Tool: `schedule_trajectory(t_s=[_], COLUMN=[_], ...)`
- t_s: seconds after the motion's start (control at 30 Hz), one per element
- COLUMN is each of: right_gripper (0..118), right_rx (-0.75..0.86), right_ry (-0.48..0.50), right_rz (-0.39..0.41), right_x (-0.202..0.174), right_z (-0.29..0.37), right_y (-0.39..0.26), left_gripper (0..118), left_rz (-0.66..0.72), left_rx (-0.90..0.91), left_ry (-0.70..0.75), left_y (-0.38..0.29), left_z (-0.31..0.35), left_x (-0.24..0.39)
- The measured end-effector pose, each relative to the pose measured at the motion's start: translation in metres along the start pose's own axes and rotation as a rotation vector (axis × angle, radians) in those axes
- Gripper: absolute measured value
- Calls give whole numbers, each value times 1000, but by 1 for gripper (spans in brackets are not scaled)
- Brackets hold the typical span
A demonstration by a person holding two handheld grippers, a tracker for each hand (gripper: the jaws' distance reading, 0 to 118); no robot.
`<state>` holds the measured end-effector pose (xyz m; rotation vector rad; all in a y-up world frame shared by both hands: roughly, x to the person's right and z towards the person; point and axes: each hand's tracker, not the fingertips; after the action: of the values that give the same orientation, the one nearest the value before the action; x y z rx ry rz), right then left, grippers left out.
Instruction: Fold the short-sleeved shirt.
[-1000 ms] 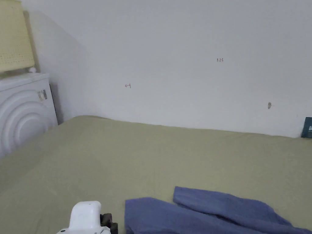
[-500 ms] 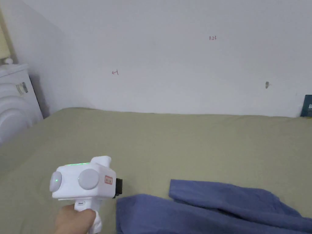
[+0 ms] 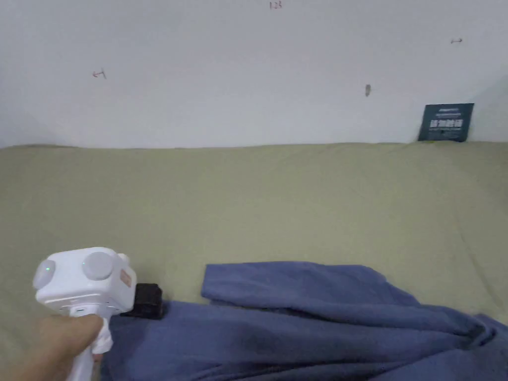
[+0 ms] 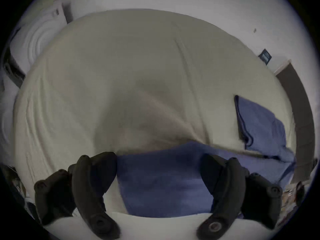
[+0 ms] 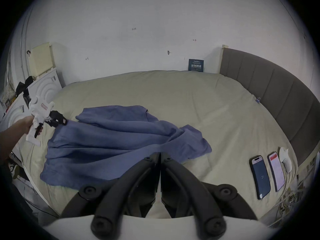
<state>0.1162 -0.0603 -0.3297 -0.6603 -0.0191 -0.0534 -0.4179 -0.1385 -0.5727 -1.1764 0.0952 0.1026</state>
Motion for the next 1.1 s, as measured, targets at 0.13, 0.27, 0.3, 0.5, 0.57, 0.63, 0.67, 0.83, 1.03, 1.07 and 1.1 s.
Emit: schedule_trajectory(t_s=[0.13,0.27,0.3,0.5,0.57,0.63,0.67,0.83,1.03,1.07,1.1], right_gripper=[7,64,88,88,88,88,87,6,6,6,6], right_rx=[18,23,22,-130,-203,-245,-267,-252,-40,-7,17], right_ry=[-6,83,114,101,81,83,58,94,142,155,165], right_rz=[-47,-102,-58,21,12,-24,-40,-64,-15,-25,-32], right_x=[21,50,56,64,64,64,64,56,30,27,24], right_z=[-8,-37,-46,-117,-139,-151,-157,-153,-113,-107,-100], right_y=[8,27,32,47,47,45,44,49,81,89,98], left_gripper=[2,2,2,2,2,2,2,2,2,2,2], left_rz=[-80,-105,-105,-29,5,15,10,4,-32,-28,-29], left_rx=[89,78,74,62,52,58,60,113,316,359,387], left_ry=[-169,-120,-133,-201,-217,-230,-232,-236,-265,-271,-290], left_y=[-15,-29,-32,-38,-40,-40,-42,-47,-36,-32,-27], left_z=[23,31,32,27,27,26,26,36,92,106,119], left_x=[12,23,24,8,6,2,2,3,-1,-4,-6])
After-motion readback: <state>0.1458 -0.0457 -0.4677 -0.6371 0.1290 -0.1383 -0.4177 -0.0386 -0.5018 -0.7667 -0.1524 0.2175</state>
